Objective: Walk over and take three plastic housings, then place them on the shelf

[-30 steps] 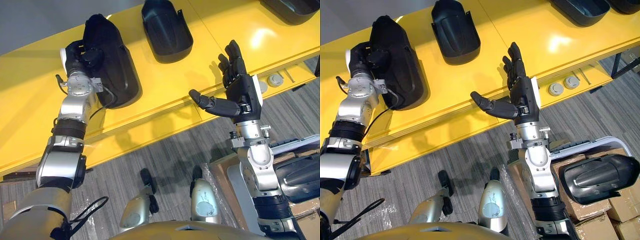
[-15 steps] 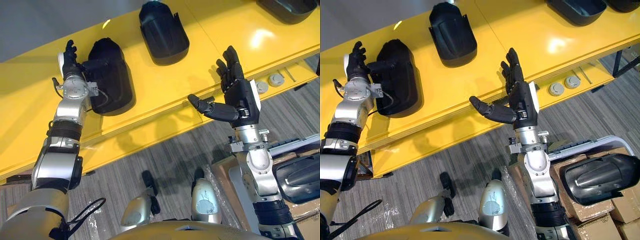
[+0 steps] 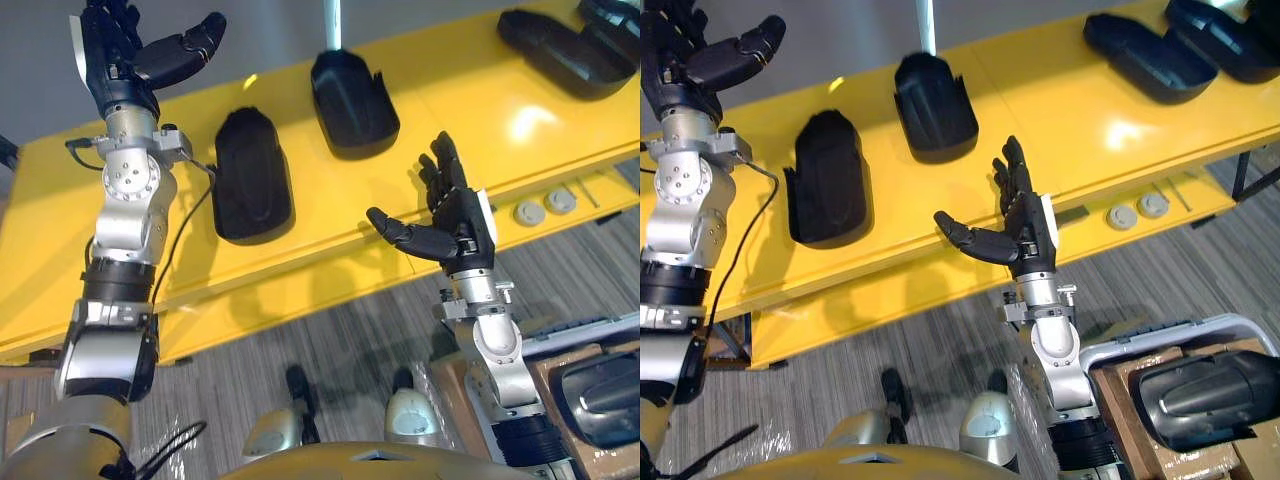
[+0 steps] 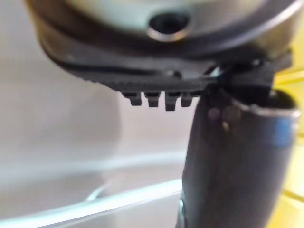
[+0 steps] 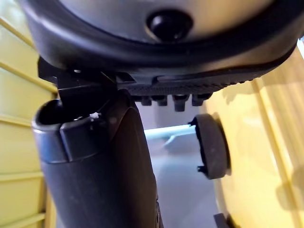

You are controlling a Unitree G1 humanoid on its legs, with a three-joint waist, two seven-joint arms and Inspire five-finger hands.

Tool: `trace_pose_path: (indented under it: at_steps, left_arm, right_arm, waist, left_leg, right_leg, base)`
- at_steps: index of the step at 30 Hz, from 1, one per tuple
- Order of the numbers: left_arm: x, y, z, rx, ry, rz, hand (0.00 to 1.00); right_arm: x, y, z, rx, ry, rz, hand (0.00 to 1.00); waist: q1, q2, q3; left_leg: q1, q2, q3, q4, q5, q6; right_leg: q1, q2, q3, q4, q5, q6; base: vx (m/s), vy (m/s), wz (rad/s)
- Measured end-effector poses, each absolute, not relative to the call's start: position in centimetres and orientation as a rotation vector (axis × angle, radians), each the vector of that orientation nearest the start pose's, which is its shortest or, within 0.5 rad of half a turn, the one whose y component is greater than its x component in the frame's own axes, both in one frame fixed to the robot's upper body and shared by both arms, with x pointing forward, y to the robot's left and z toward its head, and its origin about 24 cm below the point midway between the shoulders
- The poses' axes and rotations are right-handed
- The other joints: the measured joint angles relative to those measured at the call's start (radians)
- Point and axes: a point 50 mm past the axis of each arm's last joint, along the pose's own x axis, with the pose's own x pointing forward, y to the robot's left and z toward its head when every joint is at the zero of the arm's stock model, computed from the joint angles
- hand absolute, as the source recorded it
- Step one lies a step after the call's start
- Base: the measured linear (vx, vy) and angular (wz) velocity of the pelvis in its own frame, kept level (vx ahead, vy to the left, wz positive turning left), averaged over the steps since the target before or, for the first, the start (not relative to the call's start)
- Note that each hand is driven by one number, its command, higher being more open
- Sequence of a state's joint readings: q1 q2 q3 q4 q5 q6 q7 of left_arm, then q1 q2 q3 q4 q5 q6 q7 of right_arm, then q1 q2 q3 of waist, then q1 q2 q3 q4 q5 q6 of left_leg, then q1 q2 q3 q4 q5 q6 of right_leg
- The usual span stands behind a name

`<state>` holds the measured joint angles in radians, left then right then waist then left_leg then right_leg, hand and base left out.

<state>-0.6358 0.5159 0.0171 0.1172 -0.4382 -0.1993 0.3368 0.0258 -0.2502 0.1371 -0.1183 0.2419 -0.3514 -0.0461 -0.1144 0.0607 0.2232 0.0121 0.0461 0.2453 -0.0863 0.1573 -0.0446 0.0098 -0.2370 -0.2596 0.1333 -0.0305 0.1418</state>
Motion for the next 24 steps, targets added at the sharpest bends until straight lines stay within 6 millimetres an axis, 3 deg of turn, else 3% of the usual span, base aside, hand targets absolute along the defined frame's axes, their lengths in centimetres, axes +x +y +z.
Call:
trace_pose_path:
  at_steps: [4, 8, 10, 16, 20, 24]
  left_arm:
    - [29.3, 20.1, 22.1, -0.234, -0.803, 0.18, 1.0]
    - [26.3, 19.5, 18.2, -0.33, -0.742, 0.238, 1.0]
    - [24.3, 19.5, 16.1, -0.287, -0.691, 0.283, 1.0]
    - [20.6, 21.4, 13.8, -0.132, -0.638, 0.381, 1.0]
    - [18.9, 22.2, 12.3, -0.158, -0.593, 0.411, 1.0]
    - [18.4, 21.8, 11.6, -0.196, -0.563, 0.398, 1.0]
  right_arm:
    - [23.9, -15.6, 9.7, 0.041, -0.442, 0.082, 1.0]
    - [23.8, -15.2, 9.6, 0.023, -0.443, 0.068, 1.0]
    - [23.7, -15.2, 9.5, 0.035, -0.437, 0.062, 1.0]
    - [23.1, -17.2, 9.2, -0.004, -0.43, 0.036, 1.0]
    - [22.1, -19.6, 8.4, -0.008, -0.394, -0.081, 1.0]
    - [21.9, -20.0, 8.6, 0.029, -0.405, -0.143, 1.0]
  waist:
    - [0.015, 0.004, -0.06]
    - [0.039, -0.004, -0.085]
    - [0.058, -0.014, -0.098]
    - [0.098, -0.042, -0.122]
    - [0.111, -0.05, -0.141]
    - [0.112, -0.048, -0.142]
  left_leg:
    - [0.0, 0.021, -0.018, -0.004, -0.011, -0.008]
    - [-0.002, 0.032, -0.033, -0.004, -0.011, -0.012]
    - [-0.003, 0.034, -0.05, -0.004, -0.009, -0.015]
    - [-0.008, 0.034, -0.077, -0.004, -0.01, -0.012]
    - [-0.022, 0.029, -0.092, -0.004, -0.007, -0.015]
    - [-0.022, 0.031, -0.094, -0.004, -0.008, -0.016]
  right_leg:
    - [0.029, 0.026, -0.032, -0.03, 0.007, -0.006]
    - [0.051, 0.041, -0.053, -0.057, 0.017, -0.014]
    - [0.068, 0.045, -0.07, -0.072, 0.02, -0.014]
    - [0.097, 0.047, -0.102, -0.1, 0.023, -0.009]
    - [0.099, 0.045, -0.116, -0.104, 0.025, -0.007]
    - [0.099, 0.046, -0.119, -0.102, 0.026, -0.005]
  base:
    - [-0.03, -0.01, 0.14]
    - [-0.06, -0.007, 0.12]
    - [-0.05, 0.0, 0.2]
    - [-0.01, 0.001, 0.17]
    - [0.03, -0.004, 0.13]
    - [0.01, -0.003, 0.02]
